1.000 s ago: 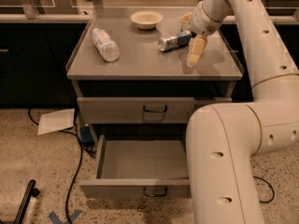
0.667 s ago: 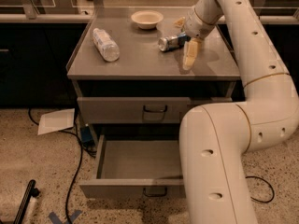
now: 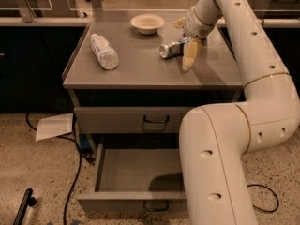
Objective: Place redbull can into middle drawer
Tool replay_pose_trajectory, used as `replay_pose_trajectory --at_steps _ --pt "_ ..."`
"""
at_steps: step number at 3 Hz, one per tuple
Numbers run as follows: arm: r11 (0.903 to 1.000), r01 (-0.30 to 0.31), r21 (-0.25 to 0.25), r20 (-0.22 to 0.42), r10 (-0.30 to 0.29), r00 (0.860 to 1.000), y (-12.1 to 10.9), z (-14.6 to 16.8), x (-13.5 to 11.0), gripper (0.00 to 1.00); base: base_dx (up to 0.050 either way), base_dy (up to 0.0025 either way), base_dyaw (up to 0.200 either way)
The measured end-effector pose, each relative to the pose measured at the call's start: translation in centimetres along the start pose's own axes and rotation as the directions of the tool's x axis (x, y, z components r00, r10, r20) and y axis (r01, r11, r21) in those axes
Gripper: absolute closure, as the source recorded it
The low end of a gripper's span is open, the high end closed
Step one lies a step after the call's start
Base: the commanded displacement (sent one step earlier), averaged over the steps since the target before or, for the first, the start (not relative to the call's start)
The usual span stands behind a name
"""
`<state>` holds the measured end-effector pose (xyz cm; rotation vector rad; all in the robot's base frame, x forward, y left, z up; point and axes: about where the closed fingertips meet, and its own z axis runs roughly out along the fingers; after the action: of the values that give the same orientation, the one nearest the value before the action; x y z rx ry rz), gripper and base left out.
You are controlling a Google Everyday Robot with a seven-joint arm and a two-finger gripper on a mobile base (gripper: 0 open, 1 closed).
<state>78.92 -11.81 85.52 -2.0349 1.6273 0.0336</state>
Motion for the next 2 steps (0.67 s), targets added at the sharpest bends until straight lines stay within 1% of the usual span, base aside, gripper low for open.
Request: replay_pose_trajectory --at_steps 1,2 --pt "0.9997 -0.013 -0.019 0.007 0.013 1.000 0.3 1.2 0.2 0.00 0.000 0.00000 0.000" --pt "0.9945 -0.048 -0.093 0.027 0.051 0.998 1.8 3.4 0.1 0.00 0.000 0.00000 0.000"
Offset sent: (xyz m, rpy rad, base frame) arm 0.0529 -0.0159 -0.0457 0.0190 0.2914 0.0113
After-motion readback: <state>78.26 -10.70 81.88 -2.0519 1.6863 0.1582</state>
